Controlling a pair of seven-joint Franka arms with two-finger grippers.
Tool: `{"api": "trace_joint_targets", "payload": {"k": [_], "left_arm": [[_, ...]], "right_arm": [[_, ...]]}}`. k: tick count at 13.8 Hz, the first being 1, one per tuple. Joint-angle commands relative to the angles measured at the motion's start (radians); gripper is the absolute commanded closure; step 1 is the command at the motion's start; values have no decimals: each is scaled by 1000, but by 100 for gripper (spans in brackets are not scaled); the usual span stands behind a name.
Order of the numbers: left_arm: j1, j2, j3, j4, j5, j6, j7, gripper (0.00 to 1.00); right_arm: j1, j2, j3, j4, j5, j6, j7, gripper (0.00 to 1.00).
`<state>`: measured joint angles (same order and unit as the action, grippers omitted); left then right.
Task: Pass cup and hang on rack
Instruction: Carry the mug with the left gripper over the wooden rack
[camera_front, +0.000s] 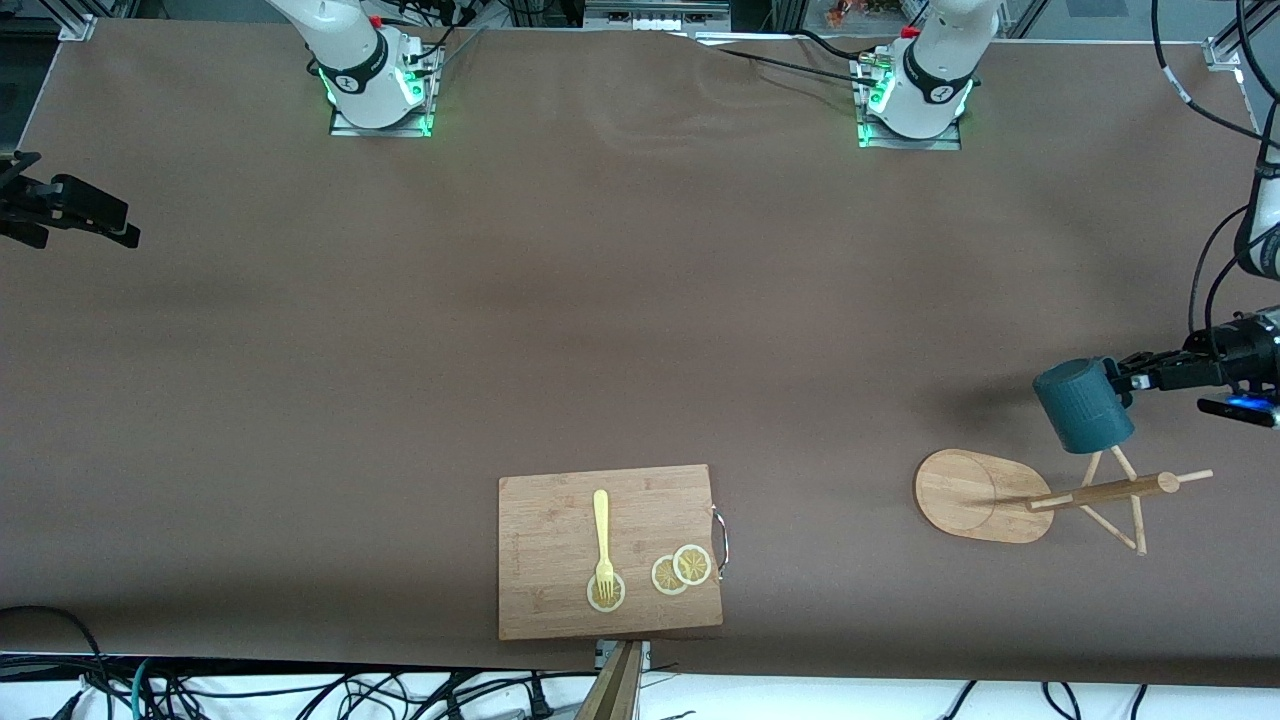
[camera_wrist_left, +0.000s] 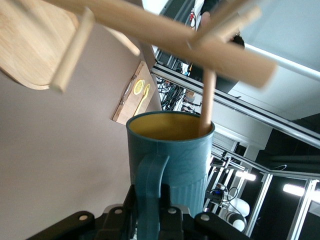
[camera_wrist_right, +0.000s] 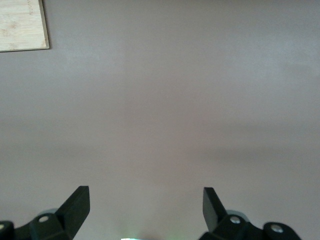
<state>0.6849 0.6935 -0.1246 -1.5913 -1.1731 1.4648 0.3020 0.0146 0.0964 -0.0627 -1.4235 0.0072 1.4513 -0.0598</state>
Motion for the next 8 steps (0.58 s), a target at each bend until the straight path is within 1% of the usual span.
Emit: {"api": "trace_joint_targets", "payload": {"k": [1, 3, 5, 6, 7, 8], "left_arm": [[-4, 58, -4, 103, 9, -18, -142, 95], [-5, 93, -4, 152, 3, -11, -211, 95], [-15, 98, -4, 163, 1, 18, -248, 94], [-19, 98, -4, 165, 1, 26, -271, 87], [-19, 96, -4, 168, 1, 26, -287, 83], [-19, 96, -4, 178, 1, 26, -306, 59]], "right_arm": [[-10, 3, 6, 14, -9, 0, -14, 0], [-10, 3, 6, 14, -7, 0, -12, 0], [-10, 3, 6, 14, -7, 0, -14, 0], [-10, 3, 6, 14, -9, 1, -14, 0], [-10, 3, 6, 14, -9, 0, -14, 0], [-10, 3, 6, 14, -9, 0, -15, 0]]}}
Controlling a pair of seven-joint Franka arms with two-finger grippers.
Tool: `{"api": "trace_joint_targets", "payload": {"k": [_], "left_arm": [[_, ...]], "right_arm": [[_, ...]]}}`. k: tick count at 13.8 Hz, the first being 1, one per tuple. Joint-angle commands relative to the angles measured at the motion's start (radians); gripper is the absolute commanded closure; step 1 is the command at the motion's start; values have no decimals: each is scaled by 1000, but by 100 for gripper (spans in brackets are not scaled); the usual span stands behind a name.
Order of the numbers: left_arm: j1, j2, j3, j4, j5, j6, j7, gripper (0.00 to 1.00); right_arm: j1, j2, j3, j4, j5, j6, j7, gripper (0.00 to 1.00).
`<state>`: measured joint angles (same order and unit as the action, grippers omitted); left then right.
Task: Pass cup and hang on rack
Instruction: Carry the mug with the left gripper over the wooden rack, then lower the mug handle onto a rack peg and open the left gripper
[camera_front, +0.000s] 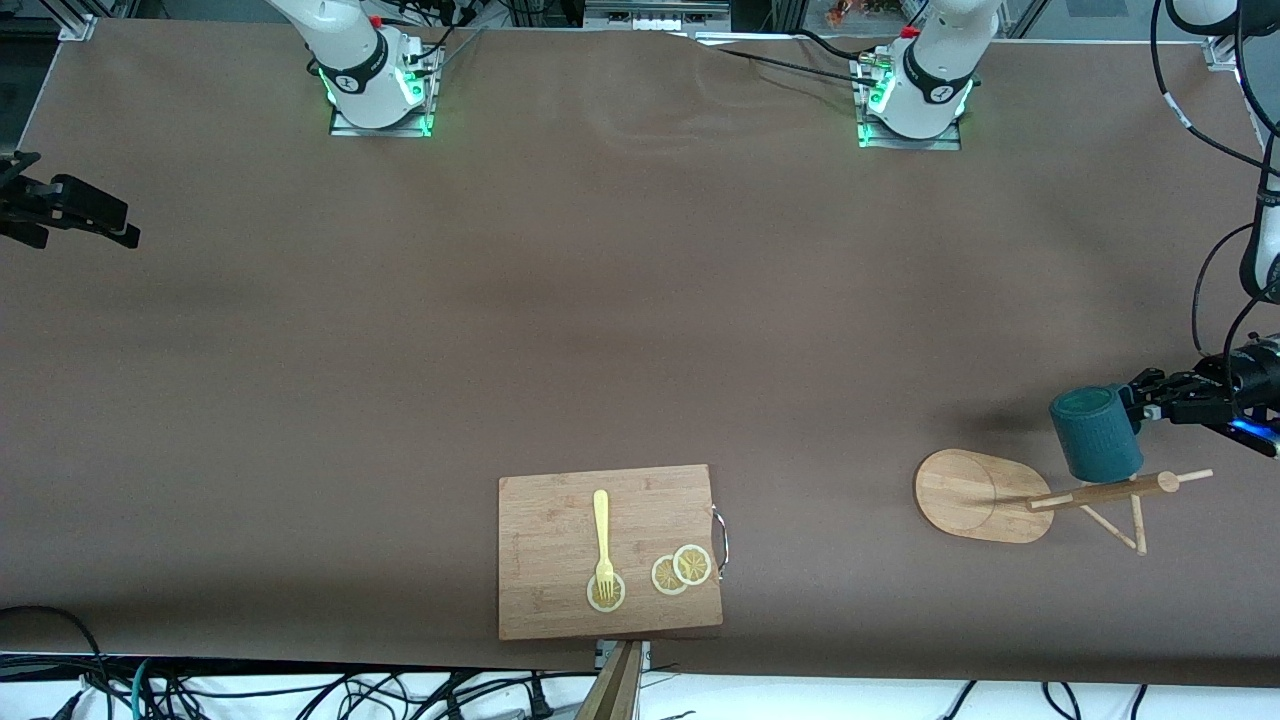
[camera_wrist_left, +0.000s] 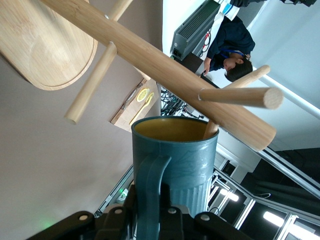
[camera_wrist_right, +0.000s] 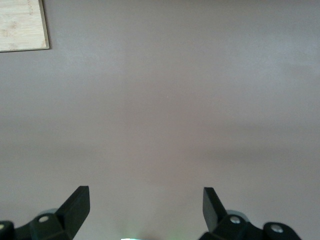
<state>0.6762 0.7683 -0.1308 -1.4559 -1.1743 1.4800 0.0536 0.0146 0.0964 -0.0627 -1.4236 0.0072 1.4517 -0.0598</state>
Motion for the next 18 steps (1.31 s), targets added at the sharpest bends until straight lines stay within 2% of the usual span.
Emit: {"api": "trace_joint_targets", "payload": {"k": [1, 2, 4, 5, 7, 10, 14, 16, 18], "left_arm": [[-12, 22, 2, 55, 4, 11, -81, 32], [-10, 20, 2, 58, 8, 11, -84, 0], [-9, 11, 4, 60, 33, 6, -83, 0], [-10, 6, 0, 68, 89, 6, -84, 0], [-35, -10, -7, 153, 273, 3, -84, 0], [-136, -130, -15, 173, 652, 6, -71, 0], [-269, -256, -18, 189, 1005, 8, -64, 0], [-366, -314, -19, 177, 1119, 6, -66, 0], [-426, -360, -23, 154, 1157, 8, -66, 0]], "right_arm": [[-8, 3, 6, 14, -9, -1, -14, 0], [-7, 3, 6, 14, -9, 1, -17, 0], [-8, 3, 6, 14, -9, -1, -25, 0], [-10, 3, 6, 14, -9, -1, -26, 0], [-7, 3, 8, 14, -9, 1, -23, 0], [-5, 3, 11, 15, -9, -1, -20, 0], [-5, 3, 9, 15, -9, 1, -21, 0], [-7, 3, 6, 15, -9, 7, -26, 0], [-7, 3, 6, 15, -9, 7, -25, 0]]}}
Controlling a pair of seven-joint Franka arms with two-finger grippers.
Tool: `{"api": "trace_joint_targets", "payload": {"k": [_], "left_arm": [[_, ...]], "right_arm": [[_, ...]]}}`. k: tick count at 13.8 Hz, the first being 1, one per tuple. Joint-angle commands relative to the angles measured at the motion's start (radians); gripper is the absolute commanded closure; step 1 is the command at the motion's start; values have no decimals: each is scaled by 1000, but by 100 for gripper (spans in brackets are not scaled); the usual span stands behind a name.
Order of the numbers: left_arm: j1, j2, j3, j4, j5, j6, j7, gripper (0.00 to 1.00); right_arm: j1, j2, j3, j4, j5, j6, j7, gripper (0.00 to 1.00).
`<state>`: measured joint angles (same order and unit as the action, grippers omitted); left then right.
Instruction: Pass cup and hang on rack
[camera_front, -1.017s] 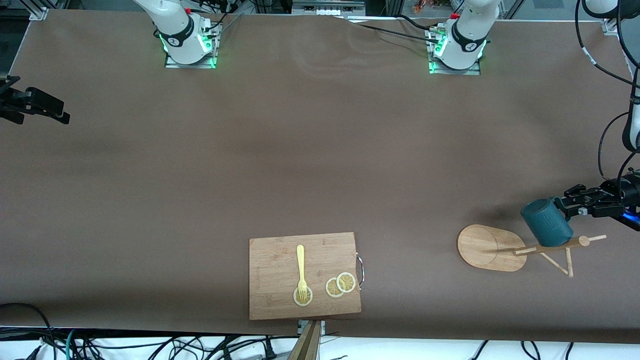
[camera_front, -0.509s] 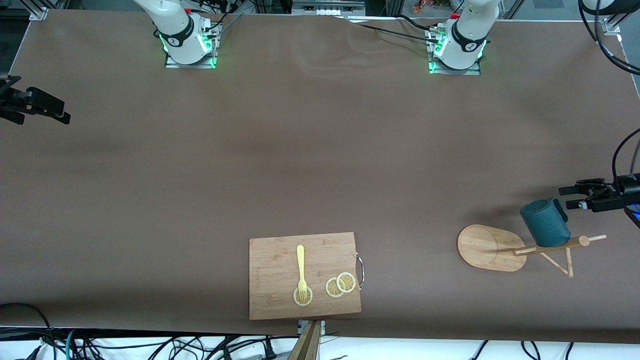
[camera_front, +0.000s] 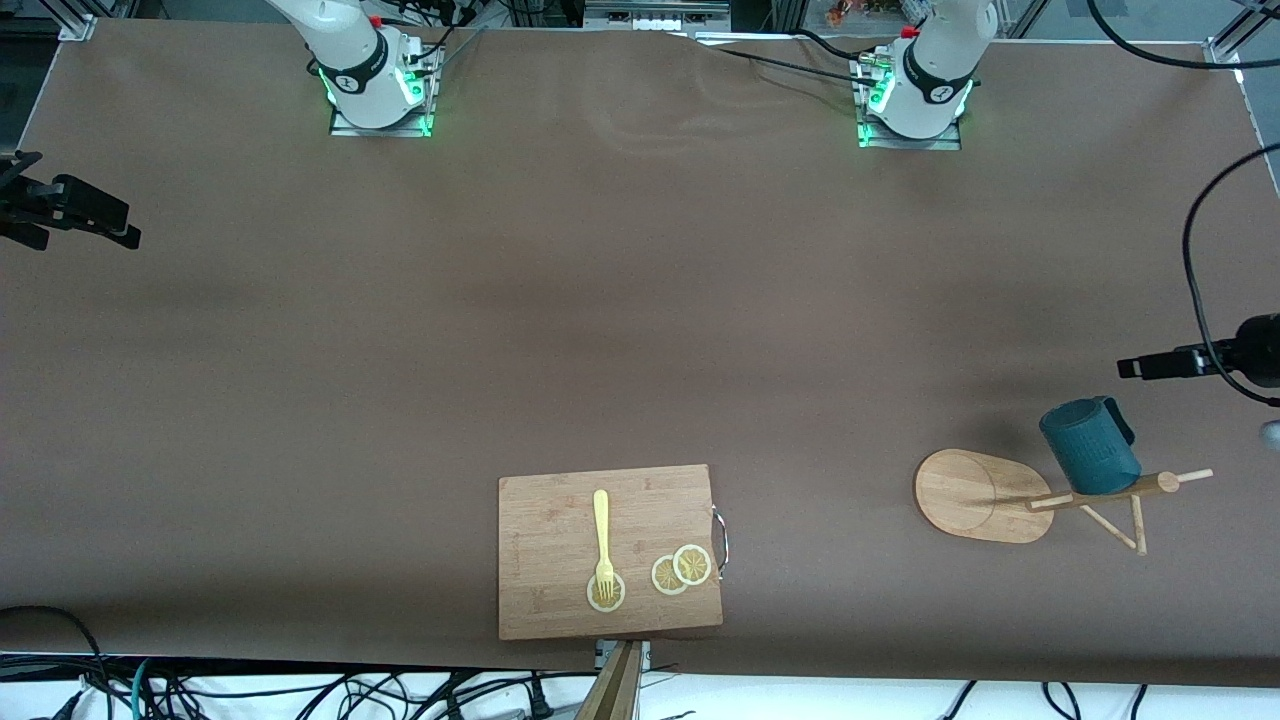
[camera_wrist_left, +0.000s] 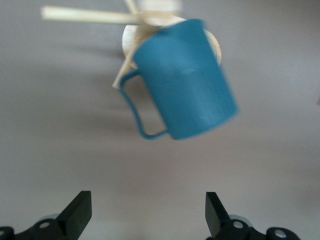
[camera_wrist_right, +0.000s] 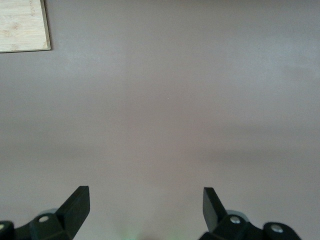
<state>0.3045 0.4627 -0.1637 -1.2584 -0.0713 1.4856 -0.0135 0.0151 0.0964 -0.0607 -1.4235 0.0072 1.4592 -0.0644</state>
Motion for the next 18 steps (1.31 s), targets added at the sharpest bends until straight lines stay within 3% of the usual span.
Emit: {"api": "trace_joint_targets", "payload": {"k": [1, 5, 6, 9, 10, 12, 14, 16, 18], "left_arm": [[-98, -76, 10, -53, 74, 5, -3, 0], [-217, -157, -6, -103, 126, 36, -6, 0], [-225, -208, -26, -160, 127, 63, -8, 0], [-217, -444, -51, -483, 122, 252, 4, 0], [-228, -470, -57, -501, 114, 243, 3, 0], [-245, -473, -60, -461, 108, 207, -5, 0], [-338, -425, 5, -325, 108, 63, -14, 0], [-364, -375, 33, -210, 116, 33, -19, 0], [-357, -378, 33, -213, 117, 35, -14, 0]], "right_arm": [[-7, 3, 6, 18, -9, 0, -20, 0], [-9, 3, 4, 18, -10, 1, -22, 0], [-9, 3, 4, 18, -10, 0, -22, 0], [-10, 3, 4, 18, -12, 0, -20, 0], [-10, 3, 4, 18, -12, 0, -20, 0], [-10, 3, 4, 18, -12, 0, -22, 0], [-12, 3, 2, 18, -12, 0, -22, 0], [-12, 5, 4, 18, -13, 0, -22, 0], [-10, 11, 4, 18, -25, 0, -20, 0]]}}
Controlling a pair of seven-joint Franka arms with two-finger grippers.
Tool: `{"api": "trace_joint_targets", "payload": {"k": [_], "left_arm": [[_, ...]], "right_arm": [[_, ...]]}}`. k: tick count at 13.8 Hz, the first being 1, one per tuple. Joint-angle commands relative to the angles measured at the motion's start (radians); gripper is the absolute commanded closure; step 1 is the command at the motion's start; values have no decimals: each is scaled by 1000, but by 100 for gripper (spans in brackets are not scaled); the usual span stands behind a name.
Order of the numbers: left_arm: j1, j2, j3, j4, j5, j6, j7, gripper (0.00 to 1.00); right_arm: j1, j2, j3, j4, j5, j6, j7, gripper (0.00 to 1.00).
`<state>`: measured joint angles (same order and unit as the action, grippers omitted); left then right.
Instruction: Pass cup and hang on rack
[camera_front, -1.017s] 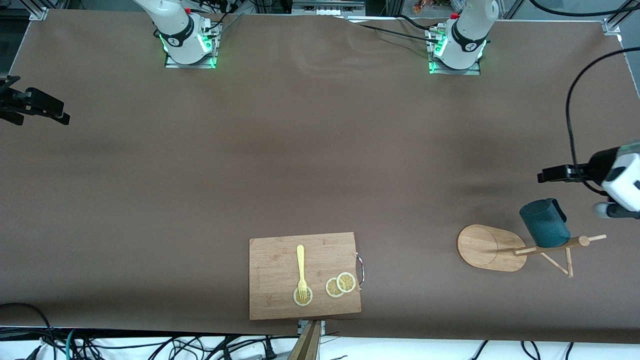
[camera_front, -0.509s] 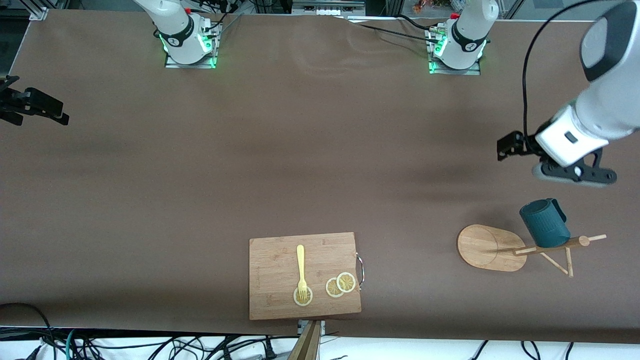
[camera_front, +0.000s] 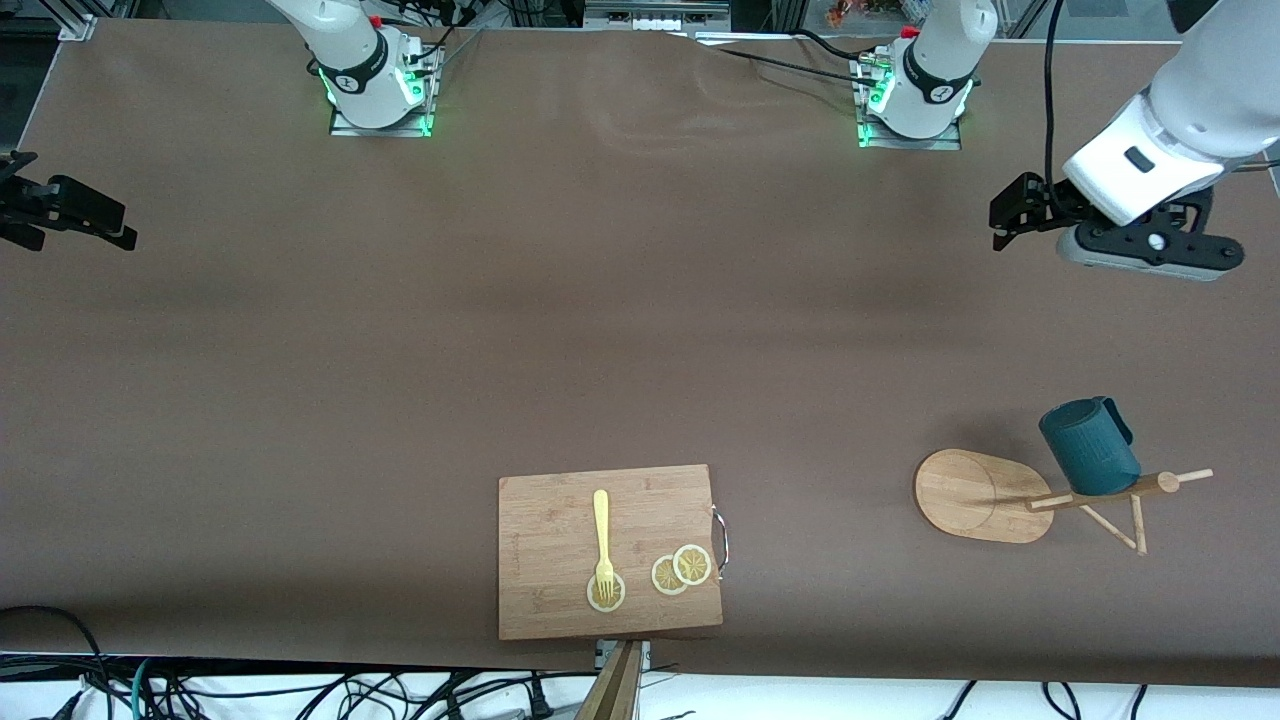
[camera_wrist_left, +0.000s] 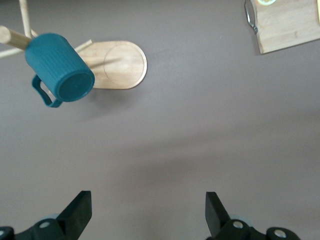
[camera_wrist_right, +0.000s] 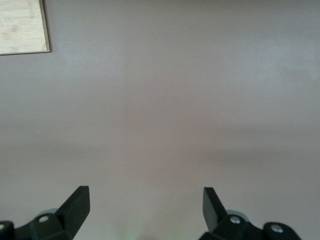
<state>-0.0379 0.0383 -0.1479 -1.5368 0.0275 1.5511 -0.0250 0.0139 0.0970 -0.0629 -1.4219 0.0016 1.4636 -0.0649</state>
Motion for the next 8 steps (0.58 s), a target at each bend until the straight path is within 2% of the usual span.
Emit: {"api": "trace_joint_targets", "payload": {"k": [1, 6, 8], "left_arm": [[-14, 48, 22, 61, 17, -28, 4, 0], [-23, 26, 53, 23, 14, -3, -7, 0], [-59, -50, 112, -87, 14, 71, -4, 0]], "right_arm": [[-9, 10, 6, 17, -20, -5, -19, 0], [-9, 12, 6, 17, -20, -5, -19, 0], [-9, 12, 6, 17, -20, -5, -19, 0]]}}
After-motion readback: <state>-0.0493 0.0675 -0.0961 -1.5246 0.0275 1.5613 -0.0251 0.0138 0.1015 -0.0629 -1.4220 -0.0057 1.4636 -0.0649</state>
